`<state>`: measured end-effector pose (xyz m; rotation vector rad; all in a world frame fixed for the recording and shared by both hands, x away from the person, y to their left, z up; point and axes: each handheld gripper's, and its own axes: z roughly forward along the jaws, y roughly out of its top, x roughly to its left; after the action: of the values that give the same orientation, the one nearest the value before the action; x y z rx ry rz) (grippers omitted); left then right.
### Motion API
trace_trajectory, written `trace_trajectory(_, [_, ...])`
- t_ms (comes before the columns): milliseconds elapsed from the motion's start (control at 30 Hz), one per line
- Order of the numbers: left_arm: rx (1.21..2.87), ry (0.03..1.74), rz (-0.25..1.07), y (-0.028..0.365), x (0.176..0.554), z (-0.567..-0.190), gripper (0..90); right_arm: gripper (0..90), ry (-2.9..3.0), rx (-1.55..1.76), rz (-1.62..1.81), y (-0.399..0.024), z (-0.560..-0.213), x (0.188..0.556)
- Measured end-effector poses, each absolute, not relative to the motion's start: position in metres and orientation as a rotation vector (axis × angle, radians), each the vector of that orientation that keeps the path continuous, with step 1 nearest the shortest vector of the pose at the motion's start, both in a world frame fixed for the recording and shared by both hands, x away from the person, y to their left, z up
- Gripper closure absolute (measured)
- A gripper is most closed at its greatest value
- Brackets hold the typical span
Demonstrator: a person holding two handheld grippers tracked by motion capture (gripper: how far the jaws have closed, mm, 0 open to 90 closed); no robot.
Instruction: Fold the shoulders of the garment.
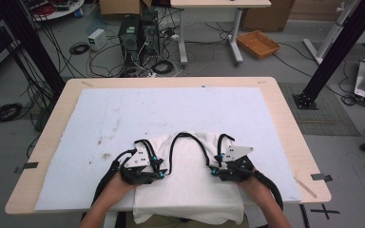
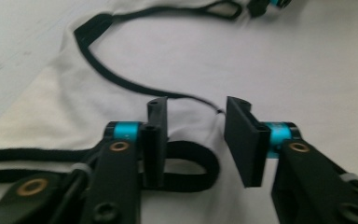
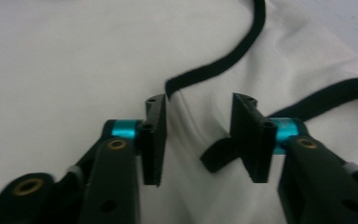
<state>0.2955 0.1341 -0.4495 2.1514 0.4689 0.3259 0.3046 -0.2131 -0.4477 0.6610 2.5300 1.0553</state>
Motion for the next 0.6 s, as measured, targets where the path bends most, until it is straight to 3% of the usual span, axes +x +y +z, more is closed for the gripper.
trace_trajectory(100, [2.197, 0.469, 0.361, 0.130, 0.294, -0.451, 83.3, 80.6, 2.509, 0.641, 1.026, -0.214, -0.447, 0.303])
trace_trajectory(167, [2.173, 0.487, 0.330, 0.132, 0.295, -0.449, 84.6, 85.0, 2.506, 0.652, 1.035, -0.217, -0.446, 0.303])
trace_trajectory(367, [1.884, 0.498, 0.223, 0.171, 0.293, -0.428, 84.8, 86.0, 2.429, 0.672, 1.164, -0.235, -0.428, 0.293])
trace_trajectory(600, [1.881, 0.479, 0.152, 0.184, 0.292, -0.429, 84.6, 86.0, 2.412, 0.680, 1.168, -0.246, -0.419, 0.279])
